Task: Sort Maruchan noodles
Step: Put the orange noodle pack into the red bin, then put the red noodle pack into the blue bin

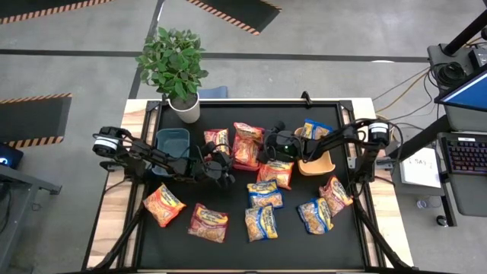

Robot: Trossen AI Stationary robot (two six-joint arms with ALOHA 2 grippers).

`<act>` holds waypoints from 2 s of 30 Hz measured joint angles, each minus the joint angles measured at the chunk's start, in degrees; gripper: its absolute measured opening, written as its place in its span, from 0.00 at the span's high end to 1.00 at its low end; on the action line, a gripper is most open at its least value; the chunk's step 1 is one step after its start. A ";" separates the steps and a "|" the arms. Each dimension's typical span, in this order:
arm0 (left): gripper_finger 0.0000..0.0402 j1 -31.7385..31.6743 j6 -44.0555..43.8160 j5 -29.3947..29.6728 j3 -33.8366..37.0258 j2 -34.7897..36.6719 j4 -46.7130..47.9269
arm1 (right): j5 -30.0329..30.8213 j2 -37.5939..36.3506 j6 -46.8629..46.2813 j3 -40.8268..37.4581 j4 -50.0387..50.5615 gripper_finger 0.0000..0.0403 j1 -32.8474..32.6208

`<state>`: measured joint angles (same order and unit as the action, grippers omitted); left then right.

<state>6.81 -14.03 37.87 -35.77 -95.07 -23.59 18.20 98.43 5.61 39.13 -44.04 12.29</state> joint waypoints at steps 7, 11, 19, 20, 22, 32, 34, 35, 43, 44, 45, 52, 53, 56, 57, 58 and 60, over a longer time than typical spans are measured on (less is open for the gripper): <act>0.90 0.00 -0.02 0.02 0.00 0.00 0.00 | 4.40 -6.37 -0.21 -0.02 8.69 0.40 0.05; 0.90 0.00 -0.02 0.04 0.00 0.00 -0.01 | 4.41 -10.41 -0.39 -0.04 10.07 0.42 0.07; 0.90 0.00 -0.02 0.04 0.00 0.00 -0.04 | 3.89 -13.60 -0.59 -0.01 8.64 0.61 0.09; 0.90 0.00 -0.02 0.03 0.00 0.00 -0.03 | 3.86 -13.34 -0.60 -0.01 8.18 0.65 0.09; 0.90 0.00 -0.02 0.03 0.00 0.00 -0.04 | 3.74 -12.92 -1.11 -0.01 7.61 0.72 0.09; 0.90 0.00 0.03 0.02 0.02 0.00 -0.32 | 1.59 -6.84 -0.54 0.01 -1.06 0.97 1.66; 0.90 0.00 0.03 -0.01 0.01 0.00 -0.33 | 0.59 -5.24 -1.60 0.05 -1.43 0.97 2.30; 0.90 0.00 0.03 -0.01 0.02 0.00 -0.35 | 0.17 -4.44 -1.91 0.16 -1.22 0.98 2.47; 0.90 0.15 0.00 -0.07 0.02 0.00 -0.42 | -0.05 -3.32 -1.98 0.51 2.60 0.98 2.49; 0.90 0.22 0.00 -0.07 0.00 0.00 -0.42 | -0.08 -3.74 -1.94 0.51 3.01 0.98 2.49; 0.90 0.31 0.03 -0.04 0.00 0.06 -0.42 | -0.19 -4.33 -1.80 0.51 3.53 0.98 2.49; 0.90 1.82 2.49 -0.48 0.13 2.72 0.06 | -0.22 -11.41 -0.86 0.60 7.51 0.98 2.08; 0.90 2.01 3.07 -0.48 0.13 3.61 0.04 | -0.21 -12.47 -1.03 0.60 8.41 0.98 1.93; 0.90 2.30 4.25 -0.37 0.13 5.81 -0.15 | -0.22 -16.46 -1.62 0.60 12.95 0.98 1.25; 0.90 2.43 4.61 -0.31 0.13 6.56 0.15 | -0.37 -17.81 -2.12 0.60 14.20 0.98 0.91; 0.90 2.53 5.03 -0.26 0.13 7.35 0.23 | -0.62 -19.26 -2.97 0.60 16.35 0.98 0.58; 0.90 2.84 5.79 -0.04 0.11 8.76 0.15 | -1.22 -22.01 -4.31 0.60 20.89 0.98 -0.17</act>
<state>9.65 -8.23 37.82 -35.66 -86.31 -23.44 16.98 76.42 1.30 39.72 -23.15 12.12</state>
